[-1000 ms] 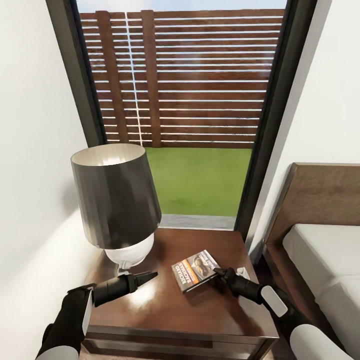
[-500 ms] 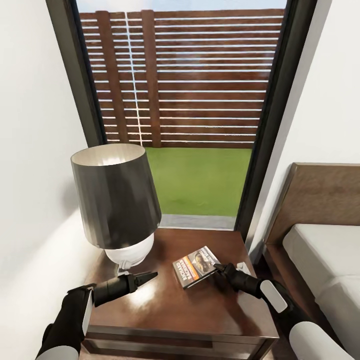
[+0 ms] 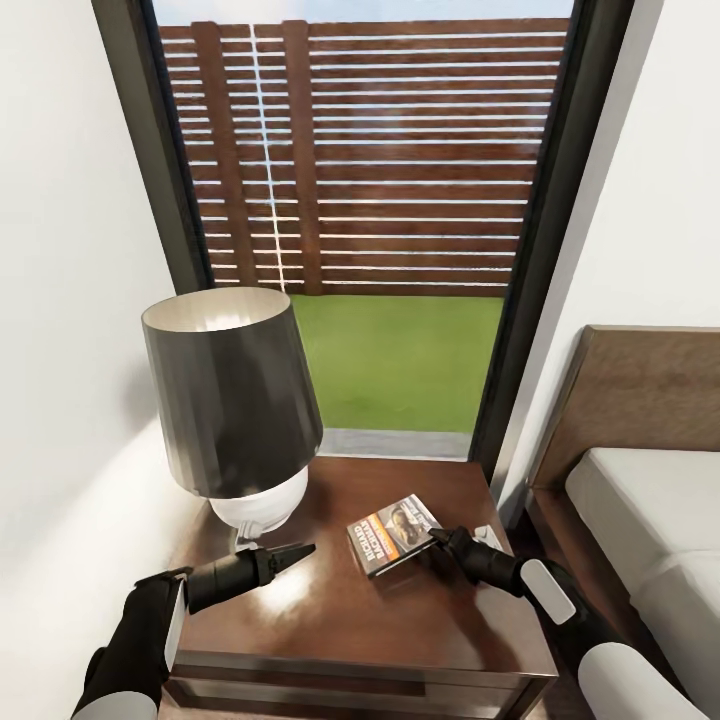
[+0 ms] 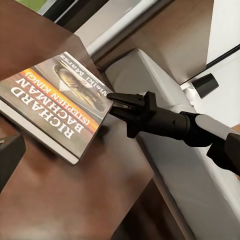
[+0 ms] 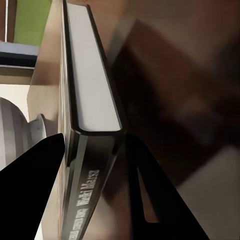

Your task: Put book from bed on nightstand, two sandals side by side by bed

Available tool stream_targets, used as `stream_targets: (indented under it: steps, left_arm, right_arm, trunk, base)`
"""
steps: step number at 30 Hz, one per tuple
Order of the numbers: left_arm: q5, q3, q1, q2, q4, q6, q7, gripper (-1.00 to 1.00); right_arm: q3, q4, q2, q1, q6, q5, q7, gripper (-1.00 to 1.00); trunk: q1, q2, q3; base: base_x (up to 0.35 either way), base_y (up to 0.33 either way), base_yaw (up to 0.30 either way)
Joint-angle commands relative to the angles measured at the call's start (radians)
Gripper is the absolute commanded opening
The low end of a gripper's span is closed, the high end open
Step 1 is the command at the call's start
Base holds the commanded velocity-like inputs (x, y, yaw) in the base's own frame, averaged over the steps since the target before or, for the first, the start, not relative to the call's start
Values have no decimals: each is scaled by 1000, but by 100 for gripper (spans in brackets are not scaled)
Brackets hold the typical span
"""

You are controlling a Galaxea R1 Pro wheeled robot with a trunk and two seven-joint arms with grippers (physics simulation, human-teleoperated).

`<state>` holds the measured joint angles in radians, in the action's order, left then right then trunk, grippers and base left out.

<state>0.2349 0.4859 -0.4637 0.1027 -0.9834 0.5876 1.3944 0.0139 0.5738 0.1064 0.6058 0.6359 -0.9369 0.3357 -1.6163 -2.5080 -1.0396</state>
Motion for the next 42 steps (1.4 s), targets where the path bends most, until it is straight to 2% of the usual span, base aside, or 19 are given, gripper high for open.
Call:
stream_targets:
  steps: [1, 5, 9, 33, 37, 42]
  left_arm:
    - [11, 5, -1, 2, -1, 11, 9, 100]
    - [11, 5, -1, 2, -1, 11, 9, 100]
    - [11, 5, -1, 2, -1, 11, 9, 100]
    - [11, 5, -1, 2, -1, 12, 9, 100]
    - [11, 5, -1, 2, -1, 12, 9, 100]
    - [11, 5, -1, 2, -1, 12, 9, 100]
  right_arm:
    - [2, -2, 1, 0, -3, 23, 0, -100]
    - [1, -2, 1, 0, -2, 23, 0, -100]
    - [1, -2, 1, 0, -2, 23, 0, -100]
    - [1, -2, 1, 0, -2, 23, 0, -100]
    - [1, -2, 1, 0, -2, 23, 1, -100]
    - [1, -2, 1, 1, -2, 23, 2, -100]
  trunk:
    - [0, 0, -1]
    - [0, 0, -1]
    - [-2, -1, -17]
    - [-2, -1, -17]
    - [0, 0, -1]
    - [0, 0, -1]
  base:
    - [0, 0, 0]
    - [0, 0, 0]
    - [0, 0, 0]
    - [0, 0, 0]
    - [0, 0, 0]
    - [0, 0, 0]
